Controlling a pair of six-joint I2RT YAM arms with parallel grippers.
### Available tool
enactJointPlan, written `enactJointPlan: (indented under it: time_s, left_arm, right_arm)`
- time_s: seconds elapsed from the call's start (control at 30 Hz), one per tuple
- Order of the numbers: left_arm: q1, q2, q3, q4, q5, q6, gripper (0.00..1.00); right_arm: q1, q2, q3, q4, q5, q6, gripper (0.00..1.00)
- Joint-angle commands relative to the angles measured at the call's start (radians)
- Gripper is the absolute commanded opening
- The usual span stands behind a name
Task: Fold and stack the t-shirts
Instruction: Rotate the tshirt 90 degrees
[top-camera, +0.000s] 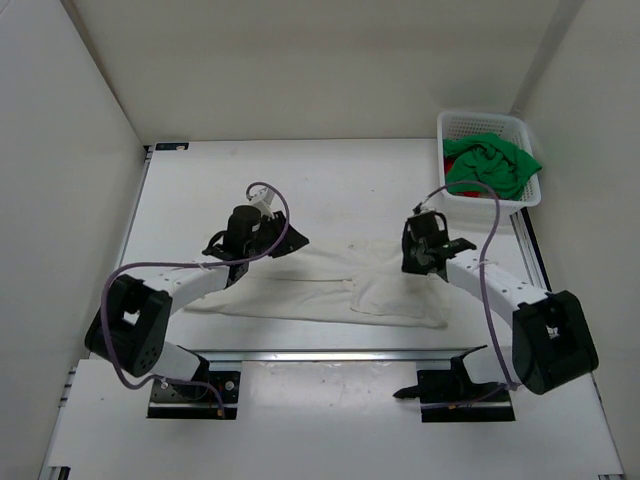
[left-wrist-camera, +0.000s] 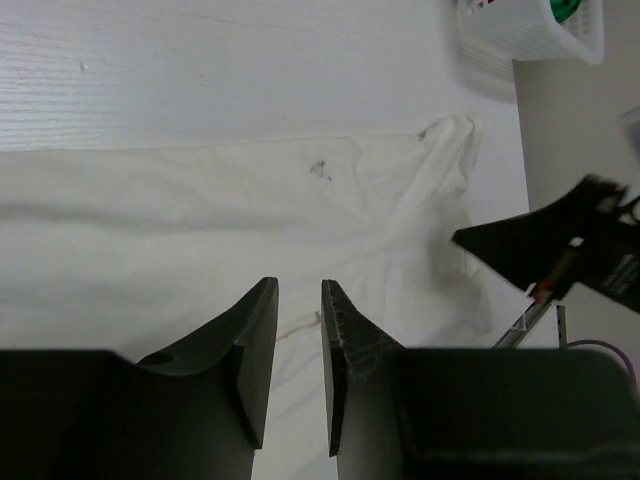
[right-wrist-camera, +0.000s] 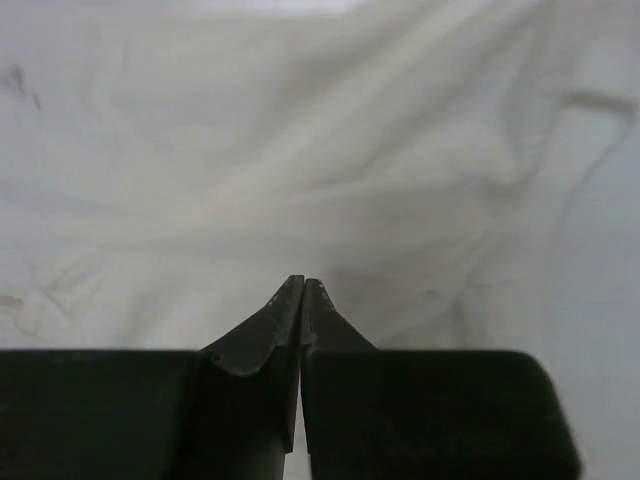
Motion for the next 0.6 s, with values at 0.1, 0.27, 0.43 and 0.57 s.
enactJointPlan:
  time_s: [0.1,0.27,0.43,0.57]
  left_arm:
    - [-0.038,-0.124,-0.029,-0.057,-0.013,0.041,0.36]
    - [-0.030,-0.182,-0.029,-0.102,-0.001,0.063,0.36]
    - [0.026,-0.259,-0.052,-0.152,-0.001,0.067,0.36]
    - [0.045,-0.317,-0.070,-0.237,-0.040,0.096,0.36]
  right_arm:
    - [0.110,0.185,-0.009,0.083,-0.115,0.036,0.00]
    - [0.047,0.453,0.250,0.111,-0.189,-0.023,0.00]
    - [-0.020,0.970,1.075,-0.166,-0.268,-0.109,0.00]
    - [0.006,1.302,1.804,-0.357,-0.383,-0.106,0.01]
